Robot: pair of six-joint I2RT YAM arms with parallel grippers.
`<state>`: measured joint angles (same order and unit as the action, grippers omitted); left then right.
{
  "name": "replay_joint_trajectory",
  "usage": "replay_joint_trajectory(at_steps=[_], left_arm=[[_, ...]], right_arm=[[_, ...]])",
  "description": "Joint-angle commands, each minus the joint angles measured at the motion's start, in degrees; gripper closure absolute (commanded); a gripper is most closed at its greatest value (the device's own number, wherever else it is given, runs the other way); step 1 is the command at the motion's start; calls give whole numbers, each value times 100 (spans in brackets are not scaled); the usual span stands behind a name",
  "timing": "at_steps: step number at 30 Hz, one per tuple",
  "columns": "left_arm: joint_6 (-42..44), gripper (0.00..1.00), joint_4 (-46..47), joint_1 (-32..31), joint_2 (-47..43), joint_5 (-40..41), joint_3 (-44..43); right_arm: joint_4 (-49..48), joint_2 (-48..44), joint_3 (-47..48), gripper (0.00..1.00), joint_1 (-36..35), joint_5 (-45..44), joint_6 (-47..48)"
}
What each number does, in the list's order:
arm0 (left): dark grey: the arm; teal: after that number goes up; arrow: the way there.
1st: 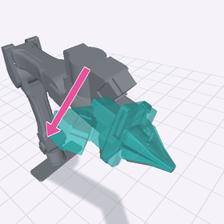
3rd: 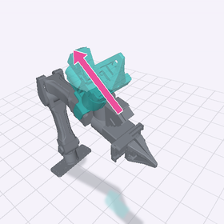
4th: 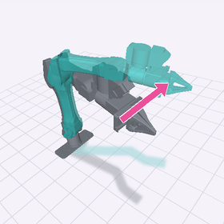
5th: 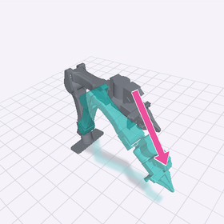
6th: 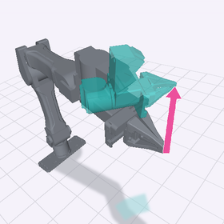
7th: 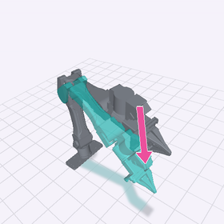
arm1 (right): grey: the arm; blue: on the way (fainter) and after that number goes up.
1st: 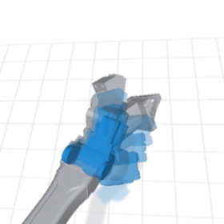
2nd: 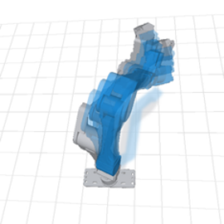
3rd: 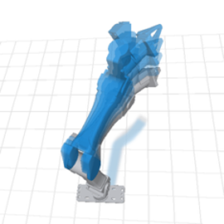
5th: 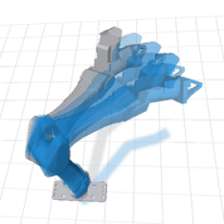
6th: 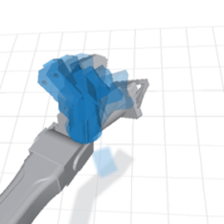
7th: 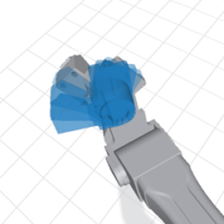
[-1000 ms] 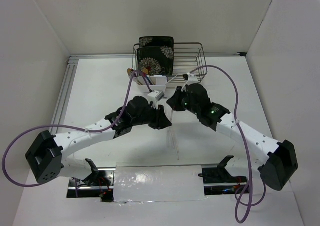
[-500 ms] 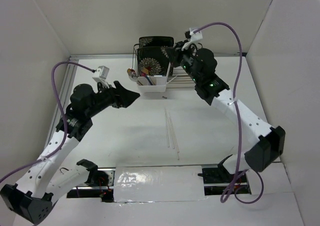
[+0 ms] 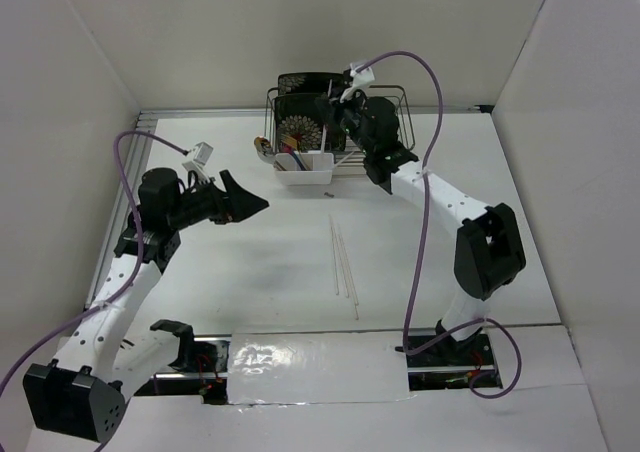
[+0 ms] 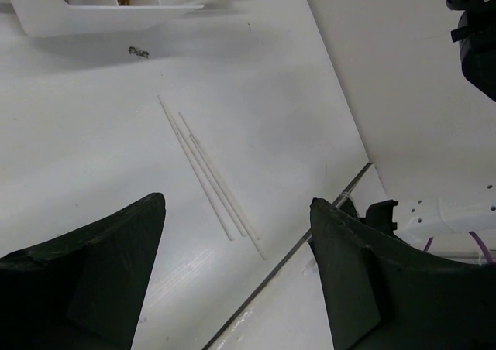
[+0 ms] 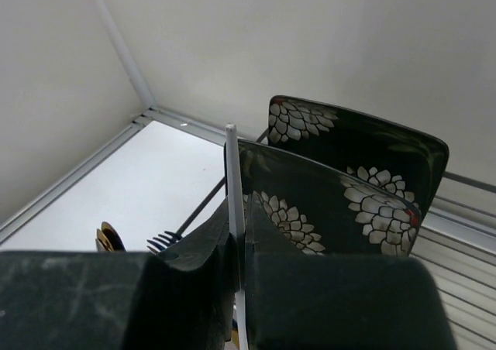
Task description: Sort the eating utensils into containers
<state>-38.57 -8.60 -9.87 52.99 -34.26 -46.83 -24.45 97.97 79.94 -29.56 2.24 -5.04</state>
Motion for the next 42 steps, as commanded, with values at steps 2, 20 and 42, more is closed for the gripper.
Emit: replay_joint_trajectory(at_steps=[2, 20, 42], left_arm=[[288, 12, 104, 370, -70, -642, -63], [666, 12, -71, 503, -17, -775, -99], [1009, 14, -150, 495, 62, -609, -177]], right_arm=[[-912, 257, 268, 100, 38, 154, -68], [-1853, 556, -576, 100, 29, 31, 460], [1018, -155, 1092, 18, 73, -766, 460]])
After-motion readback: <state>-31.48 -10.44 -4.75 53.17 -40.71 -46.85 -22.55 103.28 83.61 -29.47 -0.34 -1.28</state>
